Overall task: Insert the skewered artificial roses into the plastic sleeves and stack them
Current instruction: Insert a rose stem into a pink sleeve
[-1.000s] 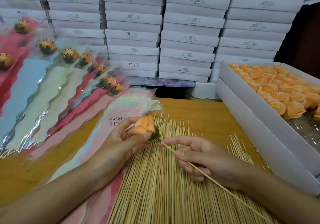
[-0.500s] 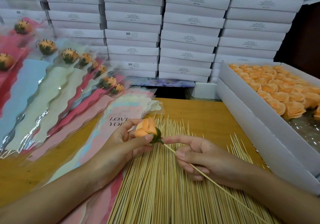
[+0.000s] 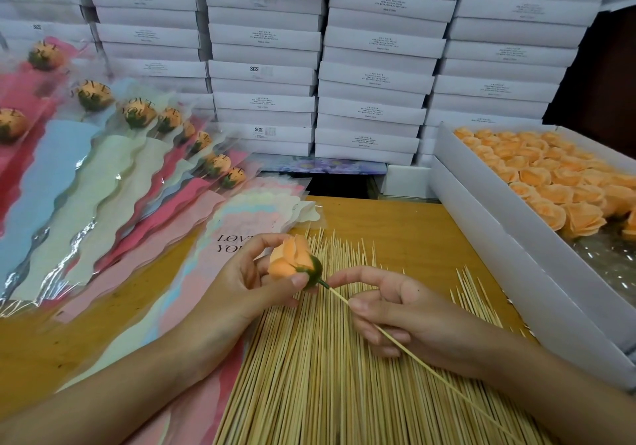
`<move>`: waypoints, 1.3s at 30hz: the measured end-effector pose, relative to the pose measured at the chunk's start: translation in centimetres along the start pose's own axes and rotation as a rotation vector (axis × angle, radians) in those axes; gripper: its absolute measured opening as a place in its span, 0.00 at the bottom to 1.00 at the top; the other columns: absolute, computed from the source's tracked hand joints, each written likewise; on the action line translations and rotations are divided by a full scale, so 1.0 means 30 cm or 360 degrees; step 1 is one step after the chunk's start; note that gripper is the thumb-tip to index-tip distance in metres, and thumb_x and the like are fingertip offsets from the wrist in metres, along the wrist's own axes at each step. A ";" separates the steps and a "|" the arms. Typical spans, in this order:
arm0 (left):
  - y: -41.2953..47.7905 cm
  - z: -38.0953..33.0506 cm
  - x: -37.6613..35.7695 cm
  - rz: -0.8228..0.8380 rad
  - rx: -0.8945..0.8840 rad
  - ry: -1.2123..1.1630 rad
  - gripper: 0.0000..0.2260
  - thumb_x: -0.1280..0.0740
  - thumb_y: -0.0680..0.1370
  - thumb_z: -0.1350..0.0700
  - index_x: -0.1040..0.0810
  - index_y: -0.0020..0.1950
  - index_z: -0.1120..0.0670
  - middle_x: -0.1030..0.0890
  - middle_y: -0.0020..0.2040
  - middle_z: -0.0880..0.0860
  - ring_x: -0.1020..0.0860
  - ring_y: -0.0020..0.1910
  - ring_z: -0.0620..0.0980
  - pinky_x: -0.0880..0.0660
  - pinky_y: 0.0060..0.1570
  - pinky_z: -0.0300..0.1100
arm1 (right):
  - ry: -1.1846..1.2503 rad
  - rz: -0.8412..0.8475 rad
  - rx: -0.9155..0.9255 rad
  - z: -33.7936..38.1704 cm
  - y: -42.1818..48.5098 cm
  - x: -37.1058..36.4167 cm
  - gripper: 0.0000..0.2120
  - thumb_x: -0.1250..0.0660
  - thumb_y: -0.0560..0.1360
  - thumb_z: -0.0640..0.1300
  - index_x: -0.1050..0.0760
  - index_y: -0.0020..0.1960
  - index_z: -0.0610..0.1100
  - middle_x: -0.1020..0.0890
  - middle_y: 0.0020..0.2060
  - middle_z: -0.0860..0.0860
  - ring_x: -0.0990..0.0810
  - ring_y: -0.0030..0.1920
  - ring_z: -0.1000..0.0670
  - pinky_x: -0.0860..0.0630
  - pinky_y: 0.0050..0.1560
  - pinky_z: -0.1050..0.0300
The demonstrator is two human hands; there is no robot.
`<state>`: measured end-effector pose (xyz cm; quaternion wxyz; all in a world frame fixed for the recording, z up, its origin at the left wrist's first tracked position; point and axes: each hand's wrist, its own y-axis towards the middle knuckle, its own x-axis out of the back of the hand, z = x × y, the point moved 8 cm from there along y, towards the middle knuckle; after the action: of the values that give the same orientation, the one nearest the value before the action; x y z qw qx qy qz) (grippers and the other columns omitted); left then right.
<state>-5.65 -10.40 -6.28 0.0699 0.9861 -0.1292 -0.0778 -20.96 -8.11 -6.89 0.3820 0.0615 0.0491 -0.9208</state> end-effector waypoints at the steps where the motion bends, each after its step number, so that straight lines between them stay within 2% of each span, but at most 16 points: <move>1: 0.002 -0.001 0.004 -0.0012 -0.0004 -0.0007 0.23 0.26 0.69 0.59 0.26 0.63 0.56 0.17 0.47 0.55 0.18 0.45 0.49 0.21 0.42 0.39 | 0.0005 0.0002 -0.0005 0.002 -0.001 0.001 0.20 0.32 0.75 0.46 0.28 0.65 0.44 0.24 0.31 0.52 0.33 0.24 0.59 0.30 0.29 0.66; 7: 0.032 -0.052 0.082 -0.0206 -0.0022 -0.0214 0.21 0.19 0.64 0.56 0.19 0.55 0.49 0.16 0.51 0.55 0.17 0.46 0.50 0.21 0.40 0.35 | 0.0047 0.0042 0.0032 0.023 0.002 0.000 0.14 0.36 0.78 0.42 0.23 0.62 0.40 0.26 0.31 0.52 0.36 0.24 0.59 0.34 0.28 0.66; 10: 0.059 -0.114 0.156 -0.0327 -0.0048 -0.0153 0.28 0.17 0.61 0.51 0.20 0.59 0.52 0.16 0.50 0.52 0.17 0.44 0.46 0.22 0.37 0.34 | 0.0034 0.0020 0.0058 0.025 0.003 0.006 0.12 0.38 0.79 0.40 0.22 0.60 0.41 0.25 0.31 0.52 0.36 0.24 0.60 0.35 0.28 0.65; 12: 0.079 -0.143 0.213 -0.0437 -0.0028 -0.0117 0.30 0.20 0.61 0.55 0.23 0.61 0.54 0.15 0.48 0.50 0.17 0.42 0.44 0.22 0.35 0.33 | 0.0047 -0.0012 0.0077 0.026 0.003 0.012 0.11 0.38 0.78 0.40 0.20 0.56 0.43 0.25 0.31 0.52 0.36 0.24 0.60 0.35 0.28 0.65; 14: 0.096 -0.152 0.254 -0.0484 0.0015 -0.0175 0.26 0.27 0.65 0.60 0.24 0.63 0.57 0.15 0.46 0.50 0.17 0.41 0.43 0.22 0.35 0.33 | 0.0052 -0.0044 0.0086 0.026 0.004 0.017 0.10 0.38 0.78 0.40 0.19 0.54 0.44 0.25 0.30 0.51 0.37 0.23 0.60 0.35 0.28 0.66; 18: 0.115 -0.155 0.297 -0.0459 0.0082 -0.0342 0.21 0.32 0.67 0.63 0.25 0.60 0.58 0.16 0.52 0.55 0.16 0.49 0.47 0.20 0.43 0.34 | 0.0033 -0.0071 0.0093 0.022 0.007 0.026 0.09 0.37 0.78 0.41 0.19 0.52 0.44 0.24 0.31 0.51 0.37 0.23 0.60 0.34 0.28 0.66; 21: 0.117 -0.168 0.305 -0.0386 0.0076 -0.0343 0.29 0.32 0.67 0.64 0.31 0.69 0.54 0.17 0.58 0.57 0.17 0.55 0.53 0.19 0.47 0.39 | -0.0038 -0.0125 0.0132 0.021 0.008 0.038 0.08 0.36 0.77 0.42 0.18 0.51 0.45 0.24 0.32 0.51 0.36 0.24 0.60 0.33 0.28 0.66; 24: 0.121 -0.166 0.334 -0.0405 0.0063 0.0129 0.34 0.30 0.69 0.65 0.35 0.73 0.50 0.19 0.62 0.50 0.17 0.54 0.51 0.19 0.44 0.39 | -0.0115 -0.0232 0.0211 0.025 0.006 0.064 0.07 0.35 0.77 0.44 0.18 0.51 0.47 0.23 0.32 0.52 0.34 0.25 0.59 0.32 0.28 0.67; 26: 0.124 -0.169 0.381 -0.0504 0.0033 0.0814 0.29 0.29 0.73 0.65 0.32 0.72 0.52 0.21 0.63 0.50 0.18 0.52 0.49 0.21 0.45 0.40 | -0.0142 -0.0339 0.0276 0.034 0.003 0.089 0.07 0.34 0.77 0.46 0.18 0.51 0.47 0.23 0.33 0.52 0.33 0.25 0.59 0.31 0.28 0.67; 28: 0.131 -0.159 0.405 -0.0505 -0.0006 0.1420 0.21 0.30 0.76 0.59 0.29 0.68 0.54 0.22 0.61 0.53 0.21 0.50 0.49 0.27 0.46 0.41 | -0.0159 -0.0503 0.0332 0.045 -0.005 0.125 0.08 0.33 0.75 0.48 0.19 0.51 0.46 0.22 0.33 0.51 0.32 0.26 0.59 0.31 0.28 0.66; 29: 0.133 -0.146 0.412 -0.0490 0.0003 0.1597 0.19 0.30 0.76 0.56 0.27 0.67 0.54 0.23 0.58 0.54 0.23 0.48 0.49 0.28 0.44 0.40 | -0.0182 -0.0603 0.0360 0.050 -0.012 0.146 0.10 0.33 0.74 0.48 0.19 0.52 0.45 0.22 0.34 0.51 0.32 0.26 0.59 0.30 0.28 0.65; 31: 0.131 -0.117 0.418 -0.0459 0.0079 0.1822 0.20 0.32 0.77 0.48 0.27 0.66 0.54 0.24 0.53 0.52 0.25 0.44 0.47 0.30 0.41 0.41 | -0.0232 -0.0800 0.0420 0.060 -0.027 0.185 0.12 0.34 0.74 0.48 0.20 0.53 0.44 0.22 0.34 0.51 0.31 0.26 0.58 0.29 0.28 0.65; 32: 0.129 -0.105 0.420 -0.0440 0.0138 0.1926 0.23 0.34 0.76 0.43 0.27 0.67 0.54 0.24 0.52 0.52 0.26 0.44 0.47 0.30 0.43 0.43 | -0.0251 -0.0883 0.0444 0.063 -0.034 0.202 0.11 0.35 0.75 0.47 0.21 0.53 0.44 0.22 0.34 0.51 0.31 0.26 0.58 0.29 0.29 0.65; 35: 0.121 -0.074 0.430 -0.0386 0.0298 0.2135 0.37 0.42 0.68 0.31 0.32 0.71 0.52 0.27 0.59 0.55 0.26 0.52 0.52 0.28 0.55 0.49 | -0.0282 -0.1051 0.0475 0.061 -0.047 0.234 0.07 0.37 0.79 0.42 0.21 0.54 0.43 0.22 0.33 0.52 0.32 0.27 0.58 0.30 0.29 0.63; 37: 0.117 -0.053 0.434 -0.0389 0.0358 0.2221 0.39 0.42 0.68 0.30 0.36 0.73 0.51 0.28 0.63 0.56 0.25 0.55 0.55 0.27 0.57 0.50 | -0.0295 -0.1096 0.0471 0.056 -0.049 0.242 0.07 0.37 0.79 0.42 0.22 0.54 0.43 0.22 0.32 0.52 0.32 0.27 0.57 0.31 0.29 0.64; 39: 0.120 -0.038 0.431 -0.0393 0.0328 0.2260 0.37 0.37 0.72 0.33 0.37 0.74 0.51 0.28 0.61 0.56 0.25 0.54 0.55 0.27 0.53 0.49 | -0.0316 -0.1103 0.0455 0.050 -0.048 0.243 0.07 0.37 0.79 0.42 0.22 0.55 0.43 0.22 0.32 0.52 0.31 0.27 0.57 0.30 0.30 0.64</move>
<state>6.01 -17.15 -6.36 0.0343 0.8078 0.0528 0.5861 -27.20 -12.39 -6.45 0.0387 0.0044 -0.0992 -0.9943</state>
